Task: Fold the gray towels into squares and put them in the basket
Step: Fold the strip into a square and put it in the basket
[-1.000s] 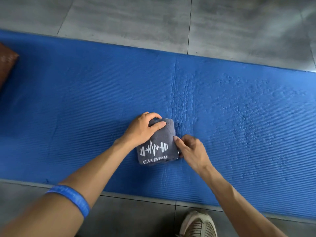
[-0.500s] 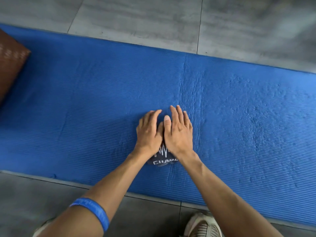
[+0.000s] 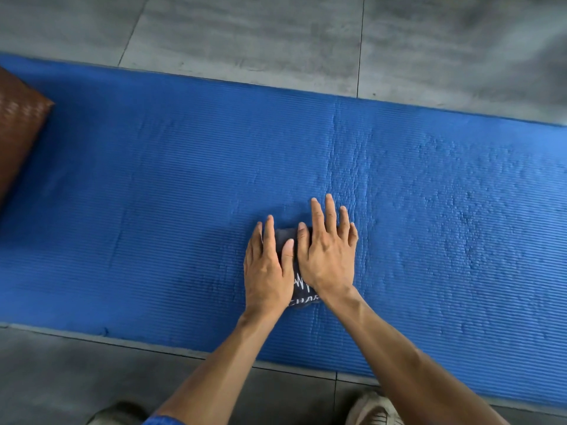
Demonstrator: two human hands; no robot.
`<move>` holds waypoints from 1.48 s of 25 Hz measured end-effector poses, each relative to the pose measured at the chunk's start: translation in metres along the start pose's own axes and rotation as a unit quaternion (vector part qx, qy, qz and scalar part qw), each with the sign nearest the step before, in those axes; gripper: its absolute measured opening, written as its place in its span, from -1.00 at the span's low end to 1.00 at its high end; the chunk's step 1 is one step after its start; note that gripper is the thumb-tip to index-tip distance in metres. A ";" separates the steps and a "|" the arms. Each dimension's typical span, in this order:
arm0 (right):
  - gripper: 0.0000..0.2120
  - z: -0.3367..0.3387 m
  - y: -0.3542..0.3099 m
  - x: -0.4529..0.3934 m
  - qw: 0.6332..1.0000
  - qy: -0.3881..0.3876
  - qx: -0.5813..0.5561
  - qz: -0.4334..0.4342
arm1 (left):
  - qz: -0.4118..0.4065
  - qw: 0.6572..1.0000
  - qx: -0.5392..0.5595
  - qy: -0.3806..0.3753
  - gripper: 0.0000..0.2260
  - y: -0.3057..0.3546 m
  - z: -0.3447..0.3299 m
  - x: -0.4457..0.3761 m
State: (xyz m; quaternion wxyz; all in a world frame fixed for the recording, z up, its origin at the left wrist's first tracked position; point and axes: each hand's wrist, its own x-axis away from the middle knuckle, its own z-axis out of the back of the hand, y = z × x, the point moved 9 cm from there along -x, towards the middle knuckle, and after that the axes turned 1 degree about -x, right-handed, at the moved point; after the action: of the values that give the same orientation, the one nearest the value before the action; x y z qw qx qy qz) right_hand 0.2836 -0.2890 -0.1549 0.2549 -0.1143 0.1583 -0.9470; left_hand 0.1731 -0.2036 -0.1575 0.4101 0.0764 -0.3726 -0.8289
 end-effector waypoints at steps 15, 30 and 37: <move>-0.40 0.027 0.062 0.019 0.848 -0.028 -0.513 -0.133 | 0.178 0.912 0.312 -0.200 -0.53 0.037 -0.009 0.014; -0.50 0.060 -0.007 -0.003 0.718 -0.233 -0.640 -0.143 | 0.176 0.873 0.415 -0.184 -0.49 0.050 0.044 -0.039; -0.64 0.065 -0.025 -0.048 0.769 -0.086 -0.613 -0.159 | 0.198 0.871 0.405 -0.196 -0.53 0.049 0.050 -0.075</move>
State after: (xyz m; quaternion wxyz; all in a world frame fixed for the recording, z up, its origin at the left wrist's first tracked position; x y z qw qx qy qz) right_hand 0.3319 -0.2591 -0.0924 -0.0112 -0.3510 0.6625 -0.6617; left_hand 0.2304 -0.1396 -0.1020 0.4174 -0.0034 -0.7560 -0.5043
